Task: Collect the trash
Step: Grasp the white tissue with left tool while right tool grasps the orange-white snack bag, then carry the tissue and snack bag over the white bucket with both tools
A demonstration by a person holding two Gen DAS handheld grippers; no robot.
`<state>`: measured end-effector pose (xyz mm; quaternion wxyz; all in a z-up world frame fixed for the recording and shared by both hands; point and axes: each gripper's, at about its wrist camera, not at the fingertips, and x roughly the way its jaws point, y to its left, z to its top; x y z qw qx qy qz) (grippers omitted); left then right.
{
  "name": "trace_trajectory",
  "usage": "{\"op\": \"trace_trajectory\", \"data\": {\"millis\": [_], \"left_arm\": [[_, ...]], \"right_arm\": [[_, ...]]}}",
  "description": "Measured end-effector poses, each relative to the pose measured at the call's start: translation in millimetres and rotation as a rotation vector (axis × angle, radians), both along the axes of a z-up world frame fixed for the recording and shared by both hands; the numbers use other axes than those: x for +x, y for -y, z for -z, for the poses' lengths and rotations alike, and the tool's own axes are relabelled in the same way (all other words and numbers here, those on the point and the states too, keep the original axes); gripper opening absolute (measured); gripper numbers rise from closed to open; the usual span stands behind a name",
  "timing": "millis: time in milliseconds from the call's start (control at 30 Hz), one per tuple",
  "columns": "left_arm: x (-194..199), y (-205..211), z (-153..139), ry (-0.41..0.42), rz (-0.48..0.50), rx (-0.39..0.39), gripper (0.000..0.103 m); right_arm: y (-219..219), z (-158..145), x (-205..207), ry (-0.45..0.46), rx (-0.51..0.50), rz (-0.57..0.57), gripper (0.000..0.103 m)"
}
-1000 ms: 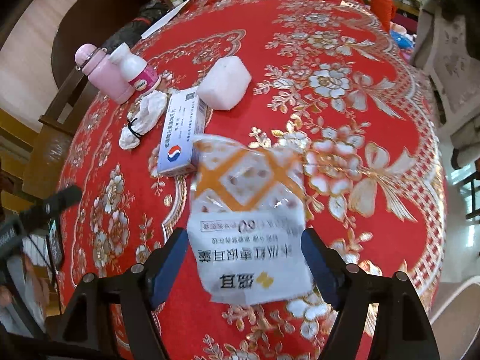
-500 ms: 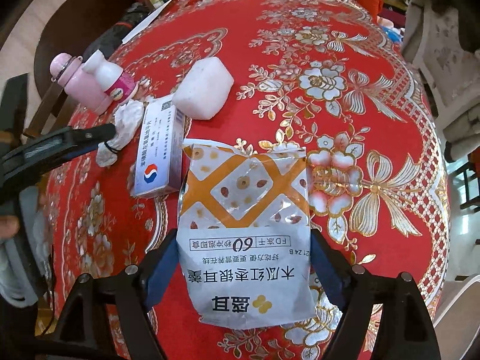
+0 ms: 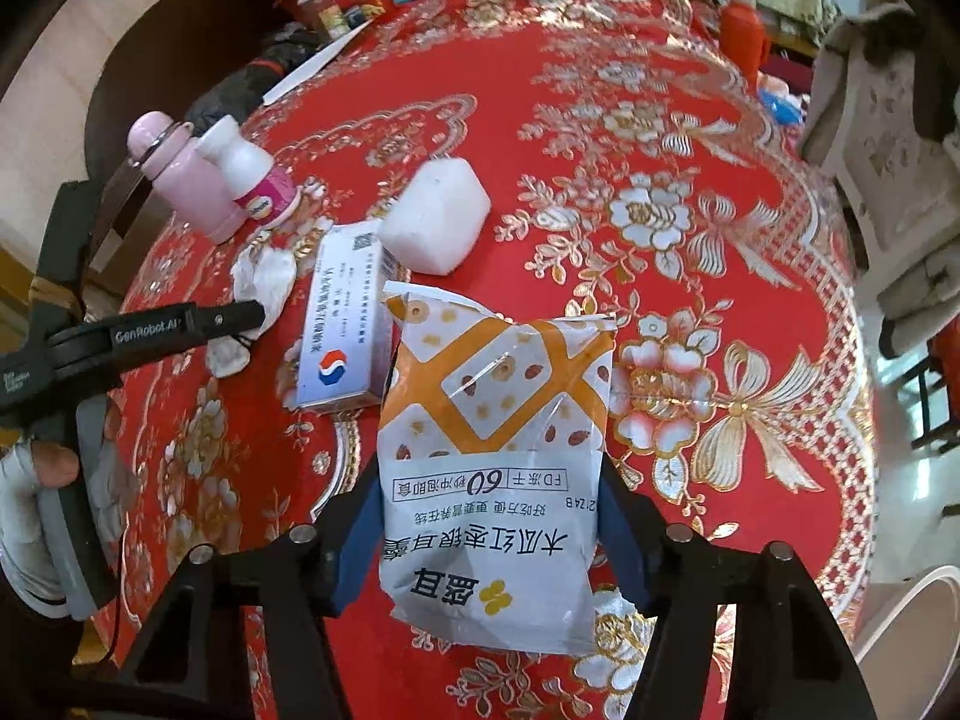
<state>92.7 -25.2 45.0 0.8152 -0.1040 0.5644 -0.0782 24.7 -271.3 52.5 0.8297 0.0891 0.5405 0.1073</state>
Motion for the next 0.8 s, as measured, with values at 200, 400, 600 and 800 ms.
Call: {"op": "trace_trajectory", "data": {"millis": [200, 400, 600, 800], "left_arm": [[-38.0, 12.6, -17.2, 0.022, 0.010, -0.011, 0.027], [-71.3, 39.3, -32.2, 0.061, 0.063, 0.018, 0.027], [-100.4, 63.1, -41.4, 0.084, 0.112, 0.028, 0.027], [-124.5, 85.0, -48.3, 0.099, 0.145, 0.022, 0.027]], "right_arm": [[-3.1, -9.8, -15.6, 0.006, -0.006, -0.021, 0.063], [-1.4, -16.0, -42.5, 0.008, -0.027, -0.027, 0.063], [8.6, -13.8, -70.8, -0.007, -0.033, -0.008, 0.063], [18.7, -12.5, -93.8, -0.013, -0.040, 0.005, 0.063]]}}
